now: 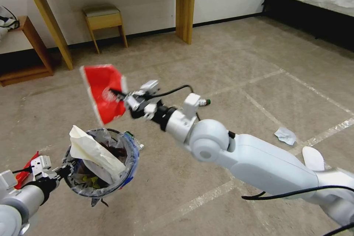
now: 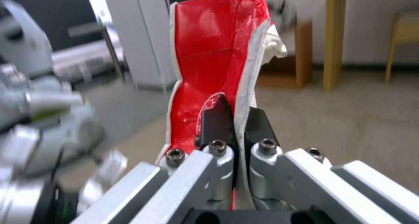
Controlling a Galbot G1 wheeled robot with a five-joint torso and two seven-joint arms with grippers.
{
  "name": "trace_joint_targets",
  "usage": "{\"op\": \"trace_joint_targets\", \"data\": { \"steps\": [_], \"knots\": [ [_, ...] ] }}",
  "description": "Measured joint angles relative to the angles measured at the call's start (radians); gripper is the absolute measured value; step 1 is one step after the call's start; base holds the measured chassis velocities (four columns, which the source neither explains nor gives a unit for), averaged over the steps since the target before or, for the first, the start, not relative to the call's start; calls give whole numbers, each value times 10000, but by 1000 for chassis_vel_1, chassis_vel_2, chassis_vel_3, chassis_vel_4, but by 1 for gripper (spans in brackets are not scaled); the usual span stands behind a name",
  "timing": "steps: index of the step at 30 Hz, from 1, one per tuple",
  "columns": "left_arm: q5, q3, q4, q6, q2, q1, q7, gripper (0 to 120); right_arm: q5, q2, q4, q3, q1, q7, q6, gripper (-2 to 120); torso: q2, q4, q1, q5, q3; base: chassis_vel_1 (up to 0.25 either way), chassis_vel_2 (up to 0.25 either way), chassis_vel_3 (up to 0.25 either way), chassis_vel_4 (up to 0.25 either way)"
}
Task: Pick up the trash bin and place the garbage on the floor into it.
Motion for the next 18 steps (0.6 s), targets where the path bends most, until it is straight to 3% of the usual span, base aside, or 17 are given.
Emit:
{"op": "trace_joint_targets", "data": {
  "steps": [7, 18],
  "knots": [
    [-40, -6, 95, 0, 82, -57, 0, 1, 13, 690, -371, -1131, 651, 1005, -1085, 0, 0, 1, 0, 0, 0, 0, 0, 0, 0],
    [-98, -57, 112, -10, 88, -110, 1, 1, 38, 1031, -689, -2425, 1122, 1505, -1826, 0, 0, 1, 0, 1, 0, 0, 0, 0, 0]
  ]
}}
